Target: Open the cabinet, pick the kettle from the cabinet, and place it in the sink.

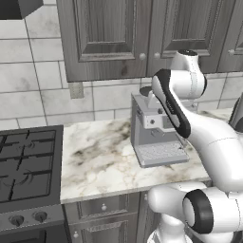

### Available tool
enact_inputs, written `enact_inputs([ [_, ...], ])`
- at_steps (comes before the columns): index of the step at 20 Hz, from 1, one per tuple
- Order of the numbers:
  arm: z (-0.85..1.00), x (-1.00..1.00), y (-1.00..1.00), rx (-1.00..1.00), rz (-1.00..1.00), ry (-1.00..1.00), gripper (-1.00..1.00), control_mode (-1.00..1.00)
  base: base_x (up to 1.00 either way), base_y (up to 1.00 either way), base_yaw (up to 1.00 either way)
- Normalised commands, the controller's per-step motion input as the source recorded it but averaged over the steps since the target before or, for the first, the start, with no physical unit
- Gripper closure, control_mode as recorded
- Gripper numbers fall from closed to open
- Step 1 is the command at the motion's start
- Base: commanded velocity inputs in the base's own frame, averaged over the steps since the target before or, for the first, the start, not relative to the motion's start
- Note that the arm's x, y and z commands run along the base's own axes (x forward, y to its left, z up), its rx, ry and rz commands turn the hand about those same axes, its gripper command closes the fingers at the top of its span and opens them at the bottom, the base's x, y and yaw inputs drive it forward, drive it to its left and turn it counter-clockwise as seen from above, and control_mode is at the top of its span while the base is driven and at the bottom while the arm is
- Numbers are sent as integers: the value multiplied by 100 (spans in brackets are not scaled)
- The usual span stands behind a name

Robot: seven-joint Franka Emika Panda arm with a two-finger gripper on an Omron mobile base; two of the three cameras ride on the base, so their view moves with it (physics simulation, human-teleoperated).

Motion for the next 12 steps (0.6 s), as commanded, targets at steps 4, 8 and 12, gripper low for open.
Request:
enact_inputs([
  [4, 0, -7, 0, 1, 0, -3, -100, -100, 0, 0, 0],
  [8, 3, -19, -1, 5, 0, -25, -100, -100, 0, 0, 0],
  [12, 21, -8, 2, 2, 0, -23, -100, -100, 0, 0, 0],
])
